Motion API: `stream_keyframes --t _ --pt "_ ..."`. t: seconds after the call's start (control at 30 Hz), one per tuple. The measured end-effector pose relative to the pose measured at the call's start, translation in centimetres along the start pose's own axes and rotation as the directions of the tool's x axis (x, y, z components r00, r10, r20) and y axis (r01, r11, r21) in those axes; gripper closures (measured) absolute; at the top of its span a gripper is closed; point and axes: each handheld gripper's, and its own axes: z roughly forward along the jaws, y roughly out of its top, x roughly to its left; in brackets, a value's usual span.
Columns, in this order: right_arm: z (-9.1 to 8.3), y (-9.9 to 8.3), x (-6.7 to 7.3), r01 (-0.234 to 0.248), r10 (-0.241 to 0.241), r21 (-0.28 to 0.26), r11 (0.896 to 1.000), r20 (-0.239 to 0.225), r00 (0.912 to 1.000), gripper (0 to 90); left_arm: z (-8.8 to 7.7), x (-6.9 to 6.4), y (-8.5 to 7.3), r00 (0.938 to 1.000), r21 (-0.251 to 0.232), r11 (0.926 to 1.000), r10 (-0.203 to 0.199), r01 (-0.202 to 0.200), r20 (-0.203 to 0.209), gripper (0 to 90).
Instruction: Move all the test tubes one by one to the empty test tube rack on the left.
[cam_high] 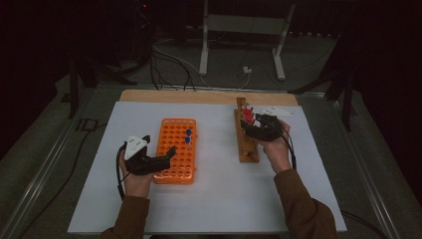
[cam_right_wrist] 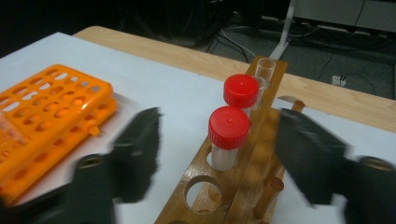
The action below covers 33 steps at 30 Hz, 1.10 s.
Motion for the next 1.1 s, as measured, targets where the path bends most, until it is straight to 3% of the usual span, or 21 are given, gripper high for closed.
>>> stream_keyframes --t 0.27,0.73,1.1 --pt "1.6 -0.6 -0.3 -0.004 0.003 0.045 0.999 0.026 0.9997 65.5 0.0 -0.1 0.0 1.0 -0.002 1.0 -0.001 0.001 0.001 0.4" --pt "2.2 -0.9 -0.4 -0.01 0.008 0.057 0.998 0.039 0.9992 74.3 0.1 -0.2 -0.1 1.0 0.007 1.0 0.005 -0.005 0.0 0.4" --pt "0.4 -0.1 0.1 0.024 -0.023 -0.02 1.0 0.041 0.9989 74.6 0.2 -0.3 -0.2 1.0 0.009 0.9999 0.006 -0.006 0.001 0.4"
